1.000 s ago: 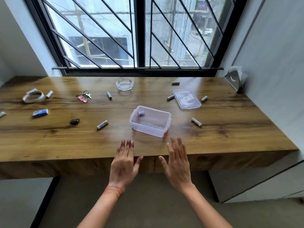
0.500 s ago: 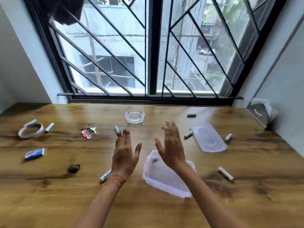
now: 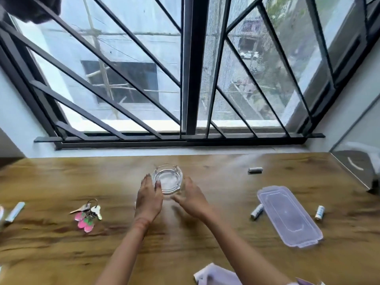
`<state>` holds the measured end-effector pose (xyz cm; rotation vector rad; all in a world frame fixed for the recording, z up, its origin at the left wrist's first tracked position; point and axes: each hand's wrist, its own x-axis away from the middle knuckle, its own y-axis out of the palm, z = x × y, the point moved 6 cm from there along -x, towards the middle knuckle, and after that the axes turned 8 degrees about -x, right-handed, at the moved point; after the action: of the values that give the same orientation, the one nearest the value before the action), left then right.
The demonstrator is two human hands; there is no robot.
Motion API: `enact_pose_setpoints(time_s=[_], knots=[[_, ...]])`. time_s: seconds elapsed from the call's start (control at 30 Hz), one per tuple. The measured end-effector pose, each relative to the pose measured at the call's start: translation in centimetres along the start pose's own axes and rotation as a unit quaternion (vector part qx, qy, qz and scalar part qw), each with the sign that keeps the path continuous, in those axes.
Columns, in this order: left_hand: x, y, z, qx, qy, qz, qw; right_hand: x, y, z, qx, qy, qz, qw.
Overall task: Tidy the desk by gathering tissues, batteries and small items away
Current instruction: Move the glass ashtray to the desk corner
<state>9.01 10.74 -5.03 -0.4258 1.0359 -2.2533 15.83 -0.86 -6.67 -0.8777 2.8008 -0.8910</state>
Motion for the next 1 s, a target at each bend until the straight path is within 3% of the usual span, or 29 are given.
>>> enact_pose_setpoints(time_s=[0.2,0.47,0.7,1.0], knots=[[-1.6,0.9,-0.1,0.057,-0.064,0.023,0.996,-1.9,0.5,0.5,-0.059,-0.018,0.059,0.996],[0.2,0.8,3.6,0.118,-0.017,0.051,0.992,-1.0,-4.0,0.1,-0.119,-0.052,0.118,0.984],[3.7,3.4,12.9,0.173,0.051,0.039,0.983,2.1,-14.1,2.9,-0.13,-0.079,0.167,0.974],[9.0,15.2,26.6,0.175,0.115,-0.029,0.977,7.0,-30.6,13.7,-0.123,-0.028,0.217,0.968]])
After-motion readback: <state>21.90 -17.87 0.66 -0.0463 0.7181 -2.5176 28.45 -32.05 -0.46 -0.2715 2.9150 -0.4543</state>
